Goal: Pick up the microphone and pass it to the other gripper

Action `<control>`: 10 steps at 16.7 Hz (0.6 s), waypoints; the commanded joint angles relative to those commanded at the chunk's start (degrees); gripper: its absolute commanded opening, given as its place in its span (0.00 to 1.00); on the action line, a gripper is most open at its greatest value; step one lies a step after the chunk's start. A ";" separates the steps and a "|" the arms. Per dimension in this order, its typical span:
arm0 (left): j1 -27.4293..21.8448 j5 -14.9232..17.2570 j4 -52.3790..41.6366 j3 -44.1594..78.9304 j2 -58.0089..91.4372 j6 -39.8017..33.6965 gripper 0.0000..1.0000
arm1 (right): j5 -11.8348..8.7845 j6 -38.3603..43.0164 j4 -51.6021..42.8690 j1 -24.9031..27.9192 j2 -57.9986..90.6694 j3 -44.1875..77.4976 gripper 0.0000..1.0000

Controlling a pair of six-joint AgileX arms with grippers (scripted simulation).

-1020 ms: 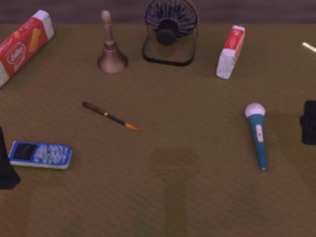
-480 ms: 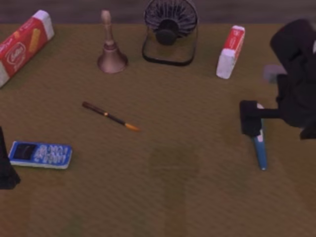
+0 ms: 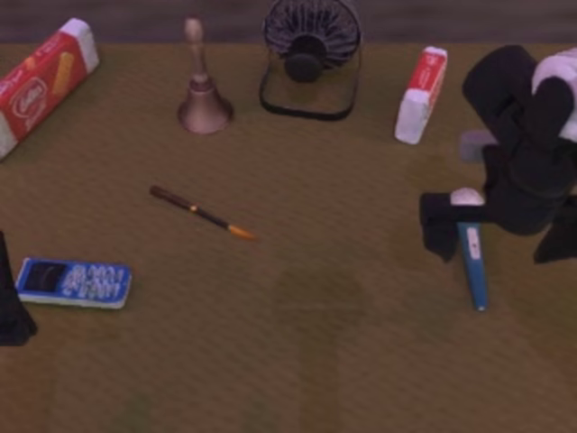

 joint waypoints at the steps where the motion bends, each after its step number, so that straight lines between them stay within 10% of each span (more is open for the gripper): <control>1: 0.00 0.00 0.00 0.00 0.00 0.00 1.00 | -0.04 -0.06 0.12 -0.29 -0.15 -0.17 1.00; 10: 0.00 0.00 0.00 0.00 0.00 0.00 1.00 | 0.03 -0.36 17.08 -0.51 10.32 -6.33 1.00</control>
